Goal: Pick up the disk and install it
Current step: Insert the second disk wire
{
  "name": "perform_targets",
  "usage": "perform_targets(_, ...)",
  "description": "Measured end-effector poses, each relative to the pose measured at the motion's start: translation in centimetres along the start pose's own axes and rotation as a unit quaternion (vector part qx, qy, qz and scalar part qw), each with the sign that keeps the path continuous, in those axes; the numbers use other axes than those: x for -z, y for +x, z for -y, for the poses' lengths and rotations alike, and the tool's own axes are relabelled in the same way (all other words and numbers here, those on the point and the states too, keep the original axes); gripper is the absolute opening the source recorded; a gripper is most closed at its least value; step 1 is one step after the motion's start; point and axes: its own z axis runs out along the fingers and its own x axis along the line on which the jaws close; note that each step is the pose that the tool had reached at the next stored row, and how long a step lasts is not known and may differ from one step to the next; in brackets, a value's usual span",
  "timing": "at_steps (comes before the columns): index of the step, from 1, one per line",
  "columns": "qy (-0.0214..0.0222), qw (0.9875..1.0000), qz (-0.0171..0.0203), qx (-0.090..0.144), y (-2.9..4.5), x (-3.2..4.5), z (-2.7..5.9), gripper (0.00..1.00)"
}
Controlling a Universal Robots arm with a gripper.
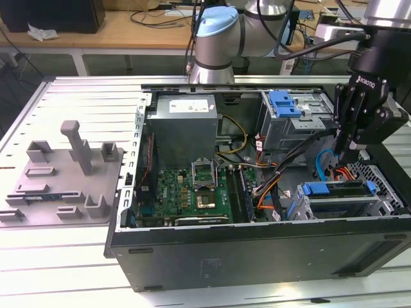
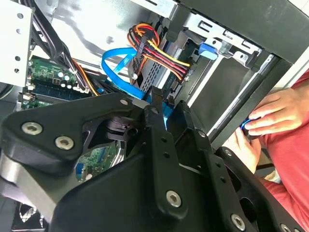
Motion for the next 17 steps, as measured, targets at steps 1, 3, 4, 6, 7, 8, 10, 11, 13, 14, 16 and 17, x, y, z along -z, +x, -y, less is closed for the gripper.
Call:
perform_targets(1, -0.0005, 1.0, 0.0002, -0.001, 0.01, 0.01, 0.0, 0.32)
perform_targets(3, -0.0014, 1.0, 0.0002, -0.005, 0.06, 0.18, -0.01, 0.32)
perform_targets(4, -0.002, 1.0, 0.0003, -0.007, 0.09, 0.31, -0.01, 0.32)
perform_targets(6, -0.0031, 0.9999, 0.0005, -0.01, 0.15, 0.37, 0.01, 0.32)
perform_targets(7, -0.0036, 0.9999, 0.0005, -0.012, 0.23, 0.37, 0.04, 0.32)
perform_targets(8, -0.004, 0.9999, 0.0005, -0.013, 0.3, 0.35, 0.05, 0.32)
perform_targets(10, -0.0053, 0.9998, 0.0008, -0.017, 0.55, 0.27, 0.1, 0.32)
perform_targets(11, -0.0054, 0.9998, 0.0007, -0.018, 0.54, 0.27, 0.1, 0.32)
perform_targets(13, -0.0053, 0.9998, 0.0007, -0.018, 0.53, 0.25, 0.1, 0.32)
perform_targets(14, -0.0053, 0.9998, 0.0007, -0.018, 0.53, 0.23, 0.1, 0.32)
perform_targets(16, -0.0053, 0.9998, 0.0008, -0.018, 0.51, 0.19, 0.1, 0.32)
perform_targets(17, -0.0053, 0.9998, 0.0008, -0.018, 0.5, 0.14, 0.1, 0.32)
